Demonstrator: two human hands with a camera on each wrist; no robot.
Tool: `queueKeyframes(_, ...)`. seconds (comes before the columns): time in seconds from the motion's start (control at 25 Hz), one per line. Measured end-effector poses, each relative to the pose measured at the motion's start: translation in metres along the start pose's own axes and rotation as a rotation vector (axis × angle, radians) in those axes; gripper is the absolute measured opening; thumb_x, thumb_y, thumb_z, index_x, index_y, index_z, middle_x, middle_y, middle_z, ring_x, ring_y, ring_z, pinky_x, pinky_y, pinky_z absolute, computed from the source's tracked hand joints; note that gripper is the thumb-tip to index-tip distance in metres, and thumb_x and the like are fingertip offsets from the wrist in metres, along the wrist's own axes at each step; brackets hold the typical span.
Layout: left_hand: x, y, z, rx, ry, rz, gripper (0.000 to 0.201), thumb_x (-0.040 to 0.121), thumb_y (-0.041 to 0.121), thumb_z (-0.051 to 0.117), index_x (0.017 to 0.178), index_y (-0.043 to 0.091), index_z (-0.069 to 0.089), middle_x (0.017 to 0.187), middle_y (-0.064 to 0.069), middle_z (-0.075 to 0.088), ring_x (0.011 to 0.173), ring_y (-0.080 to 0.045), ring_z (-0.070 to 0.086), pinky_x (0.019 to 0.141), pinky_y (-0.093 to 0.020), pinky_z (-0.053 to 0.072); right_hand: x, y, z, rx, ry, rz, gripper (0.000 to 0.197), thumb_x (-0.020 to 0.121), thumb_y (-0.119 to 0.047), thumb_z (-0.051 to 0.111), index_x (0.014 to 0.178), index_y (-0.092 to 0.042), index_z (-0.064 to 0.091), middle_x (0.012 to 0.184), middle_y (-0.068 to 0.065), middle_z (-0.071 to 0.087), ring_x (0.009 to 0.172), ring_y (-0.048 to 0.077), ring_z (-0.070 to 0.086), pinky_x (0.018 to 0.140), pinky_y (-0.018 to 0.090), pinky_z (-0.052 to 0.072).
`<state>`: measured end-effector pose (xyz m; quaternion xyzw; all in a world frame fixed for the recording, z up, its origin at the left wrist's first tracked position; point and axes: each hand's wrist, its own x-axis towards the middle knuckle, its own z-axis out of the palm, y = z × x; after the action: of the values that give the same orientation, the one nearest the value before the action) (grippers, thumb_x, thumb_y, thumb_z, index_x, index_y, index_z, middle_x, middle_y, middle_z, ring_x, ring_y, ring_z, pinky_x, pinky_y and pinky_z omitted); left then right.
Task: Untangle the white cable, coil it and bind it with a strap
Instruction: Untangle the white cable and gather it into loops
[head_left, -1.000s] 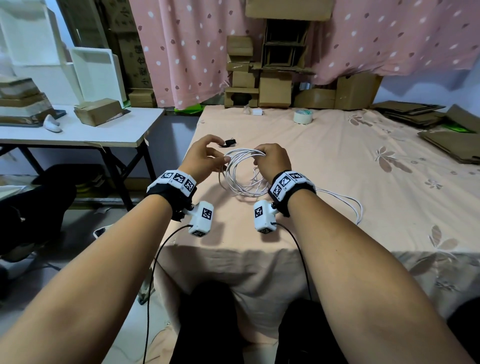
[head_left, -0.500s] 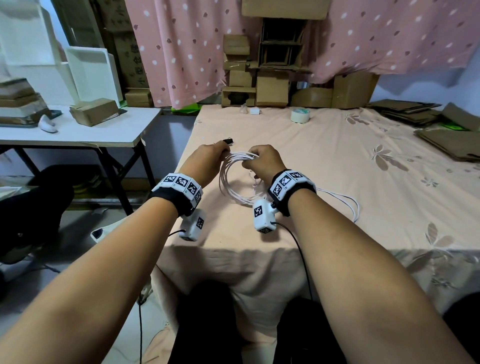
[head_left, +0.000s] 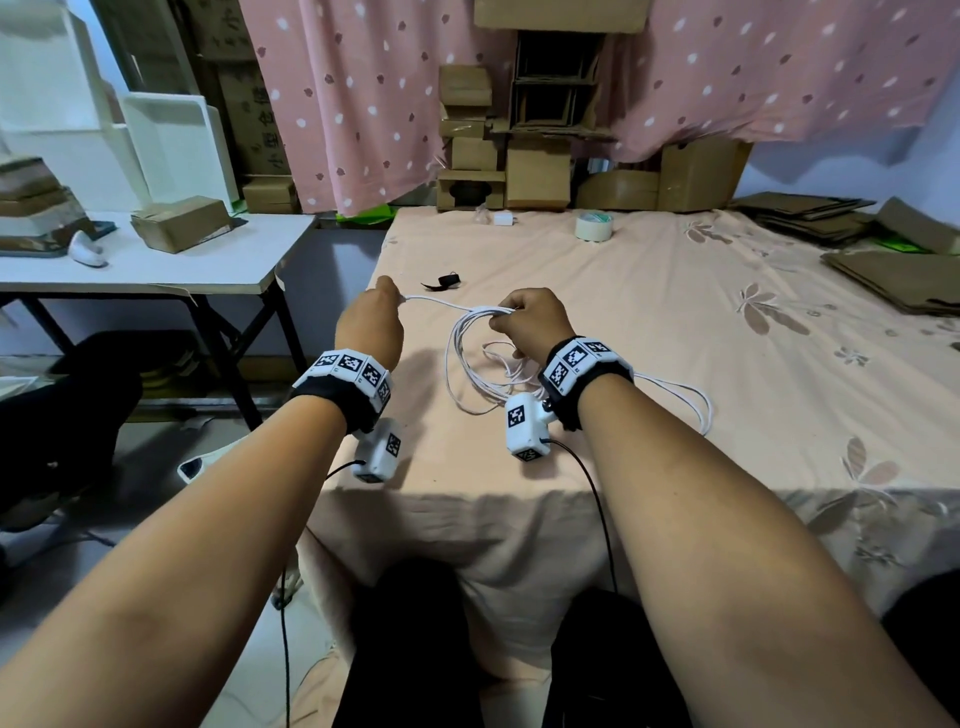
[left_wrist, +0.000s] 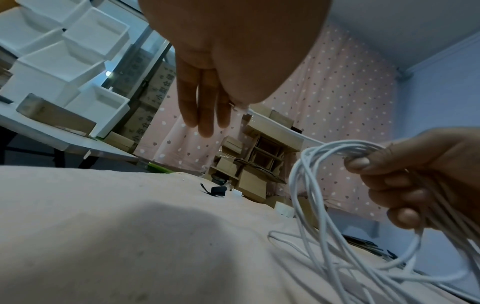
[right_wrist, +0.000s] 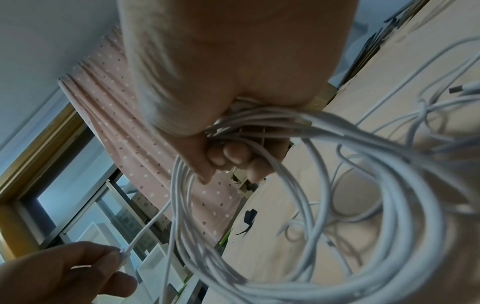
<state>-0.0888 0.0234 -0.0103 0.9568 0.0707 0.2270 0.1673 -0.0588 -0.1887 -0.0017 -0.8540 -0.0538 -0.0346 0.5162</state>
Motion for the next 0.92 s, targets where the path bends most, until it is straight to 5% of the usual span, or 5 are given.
queueKeyframes(0.32, 0.004, -0.008, -0.016, -0.005, 0.072, -0.168, 0.018, 0.097, -0.004, 0.044, 0.112, 0.001, 0.053, 0.109, -0.026, 0.065, 0.098, -0.045, 0.062, 0.068, -0.040, 0.037, 0.002, 0.007, -0.011, -0.175, -0.054, 0.013, 0.010, 0.078, -0.001, 0.065, 0.070, -0.007, 0.067, 0.060, 0.010, 0.063, 0.051, 0.024, 0.059, 0.061, 0.041, 0.060)
queueKeyframes(0.6, 0.005, -0.019, -0.015, -0.058, 0.040, -0.352, 0.017, 0.098, 0.001, 0.048, 0.114, -0.003, 0.054, 0.118, -0.027, 0.064, 0.109, -0.045, 0.061, 0.077, -0.045, 0.045, 0.002, 0.005, -0.011, -0.363, -0.031, 0.004, 0.016, 0.072, -0.004, 0.059, 0.081, 0.001, 0.071, 0.080, 0.022, 0.073, 0.066, 0.031, 0.065, 0.070, 0.043, 0.060)
queueKeyframes(0.8, -0.003, -0.020, -0.017, 0.077, -0.246, -0.306, 0.012, 0.093, -0.001, 0.051, 0.081, -0.002, 0.051, 0.111, -0.026, 0.064, 0.088, -0.041, 0.060, 0.073, -0.041, 0.048, 0.002, -0.004, -0.014, -0.241, -0.026, -0.004, 0.012, 0.078, -0.002, 0.063, 0.072, -0.011, 0.069, 0.065, 0.007, 0.063, 0.063, 0.028, 0.063, 0.064, 0.036, 0.058)
queueKeyframes(0.84, -0.005, -0.016, -0.019, 0.096, -0.318, -0.271, 0.004, 0.091, 0.002, 0.051, 0.090, -0.001, 0.053, 0.115, -0.025, 0.062, 0.094, -0.041, 0.060, 0.079, -0.041, 0.050, 0.002, -0.007, -0.013, -0.227, -0.014, -0.015, 0.015, 0.078, -0.002, 0.063, 0.070, -0.014, 0.068, 0.064, 0.004, 0.062, 0.063, 0.026, 0.061, 0.059, 0.033, 0.055)
queueKeyframes(0.92, -0.003, -0.006, -0.015, 0.103, -0.433, -0.138, 0.037, 0.089, 0.009, 0.055, 0.125, 0.005, 0.050, 0.136, -0.020, 0.053, 0.120, -0.038, 0.055, 0.099, -0.043, 0.047, 0.001, -0.009, -0.010, -0.252, 0.004, -0.036, 0.019, 0.077, -0.003, 0.063, 0.068, -0.019, 0.066, 0.065, 0.002, 0.060, 0.065, 0.025, 0.057, 0.056, 0.026, 0.046)
